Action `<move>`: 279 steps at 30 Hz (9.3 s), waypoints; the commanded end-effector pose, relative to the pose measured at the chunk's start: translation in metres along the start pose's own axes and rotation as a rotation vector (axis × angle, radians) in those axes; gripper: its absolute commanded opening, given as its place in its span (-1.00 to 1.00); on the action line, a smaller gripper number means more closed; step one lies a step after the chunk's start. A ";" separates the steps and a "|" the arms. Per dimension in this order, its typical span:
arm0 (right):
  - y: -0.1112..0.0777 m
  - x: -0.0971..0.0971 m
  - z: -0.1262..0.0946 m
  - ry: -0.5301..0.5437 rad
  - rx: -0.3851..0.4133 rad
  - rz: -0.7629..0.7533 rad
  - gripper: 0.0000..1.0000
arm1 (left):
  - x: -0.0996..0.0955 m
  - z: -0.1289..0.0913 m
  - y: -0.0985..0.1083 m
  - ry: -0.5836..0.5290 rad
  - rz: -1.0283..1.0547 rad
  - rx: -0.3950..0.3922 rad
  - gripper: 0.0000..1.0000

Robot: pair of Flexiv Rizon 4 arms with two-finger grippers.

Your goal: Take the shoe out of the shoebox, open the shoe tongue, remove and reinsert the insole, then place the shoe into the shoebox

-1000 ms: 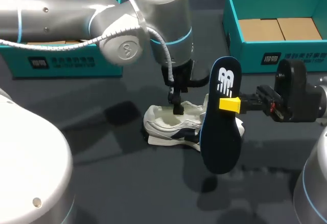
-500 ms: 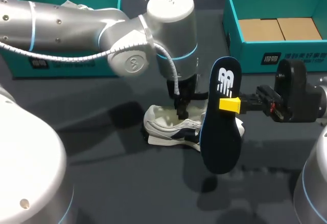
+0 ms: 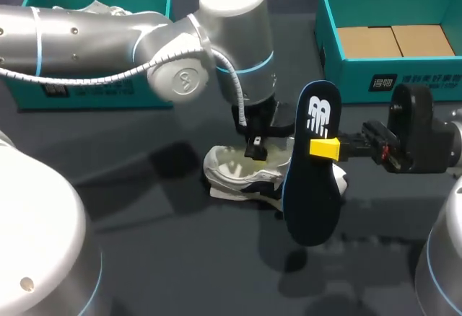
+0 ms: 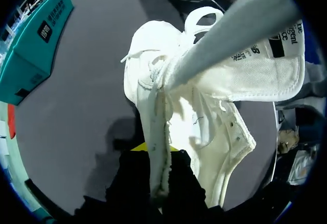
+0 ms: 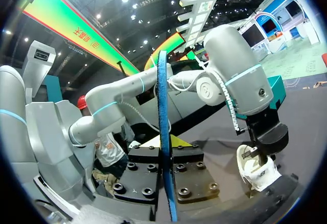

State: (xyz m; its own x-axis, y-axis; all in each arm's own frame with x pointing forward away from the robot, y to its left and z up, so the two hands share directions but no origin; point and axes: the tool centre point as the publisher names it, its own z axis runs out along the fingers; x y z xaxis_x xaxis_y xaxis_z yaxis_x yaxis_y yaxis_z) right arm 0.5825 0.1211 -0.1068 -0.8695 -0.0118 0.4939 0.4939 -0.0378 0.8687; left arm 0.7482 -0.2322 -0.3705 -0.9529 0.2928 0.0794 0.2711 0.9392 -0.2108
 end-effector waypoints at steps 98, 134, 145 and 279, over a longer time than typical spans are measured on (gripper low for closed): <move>-0.001 0.000 0.001 -0.002 0.000 0.001 -1.00 | -0.016 -0.134 -0.053 -0.802 1.225 0.240 1.00; 0.048 -0.054 -0.015 0.037 0.024 0.151 -1.00 | -0.036 -0.215 -0.072 -1.318 1.271 0.797 1.00; 0.048 -0.054 -0.015 0.037 0.024 0.151 -1.00 | -0.036 -0.217 -0.071 -1.332 1.288 0.814 1.00; 0.098 -0.289 -0.016 -0.063 0.041 1.136 -1.00 | -0.090 -0.182 -0.088 -1.179 1.087 0.616 -1.00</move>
State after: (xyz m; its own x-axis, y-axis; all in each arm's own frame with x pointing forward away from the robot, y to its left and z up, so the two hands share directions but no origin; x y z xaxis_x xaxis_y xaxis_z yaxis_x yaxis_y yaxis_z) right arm 0.8821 0.1036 -0.1647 0.0818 0.0309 0.9962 0.9966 -0.0085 -0.0816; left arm 0.8344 -0.3037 -0.1804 -0.0371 0.1538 -0.9874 0.9922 0.1231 -0.0181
